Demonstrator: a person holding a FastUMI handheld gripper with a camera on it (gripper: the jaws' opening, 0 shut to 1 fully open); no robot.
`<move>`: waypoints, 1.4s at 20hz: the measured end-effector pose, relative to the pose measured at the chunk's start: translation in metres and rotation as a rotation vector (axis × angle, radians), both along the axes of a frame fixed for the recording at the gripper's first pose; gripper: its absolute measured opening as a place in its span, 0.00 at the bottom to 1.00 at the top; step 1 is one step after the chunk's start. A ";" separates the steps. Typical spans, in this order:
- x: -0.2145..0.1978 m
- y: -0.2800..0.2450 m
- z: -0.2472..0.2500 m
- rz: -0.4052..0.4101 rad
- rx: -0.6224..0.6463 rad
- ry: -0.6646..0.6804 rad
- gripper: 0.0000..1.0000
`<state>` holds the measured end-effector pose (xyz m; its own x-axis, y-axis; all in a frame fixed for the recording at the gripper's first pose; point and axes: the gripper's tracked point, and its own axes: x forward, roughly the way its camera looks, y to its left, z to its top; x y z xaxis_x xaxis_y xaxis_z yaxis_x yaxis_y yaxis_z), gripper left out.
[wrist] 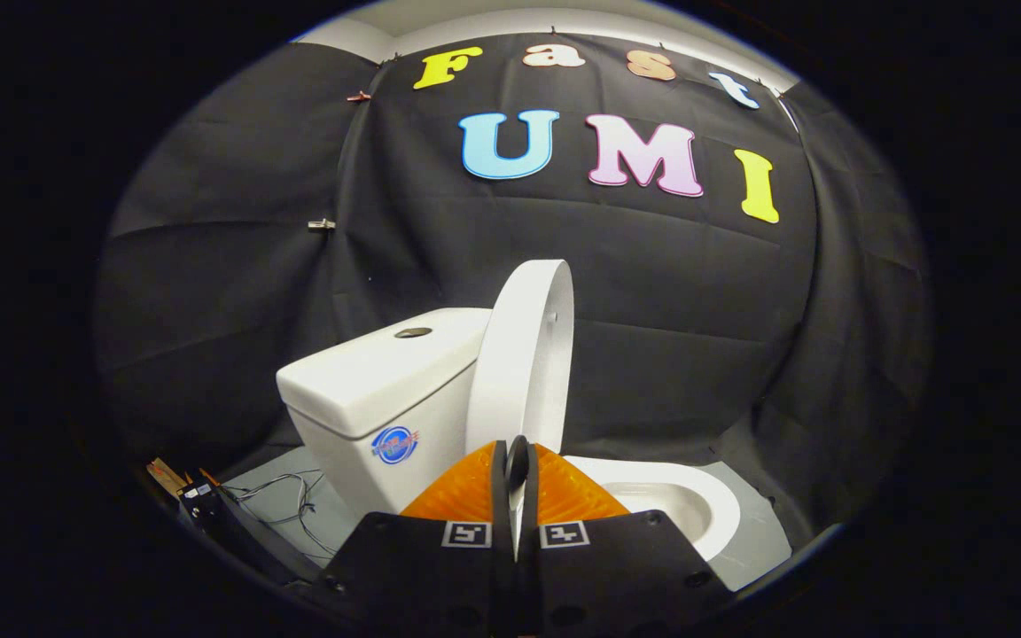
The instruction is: Open the toilet lid.
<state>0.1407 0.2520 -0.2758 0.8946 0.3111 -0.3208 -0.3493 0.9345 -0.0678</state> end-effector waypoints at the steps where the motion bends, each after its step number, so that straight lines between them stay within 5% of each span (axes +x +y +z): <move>1: -0.002 0.006 -0.001 0.012 0.000 -0.001 0.05; 19: -0.011 0.049 -0.010 0.092 0.023 0.009 0.06; 23: -0.023 0.042 0.011 0.111 0.044 -0.018 0.32; 27: -0.039 0.026 0.063 0.095 0.116 -0.085 0.88; 28: -0.042 0.019 0.078 0.087 0.135 -0.097 0.90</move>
<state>0.0987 0.2712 -0.1979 0.8873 0.4227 -0.1846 -0.4268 0.9041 0.0191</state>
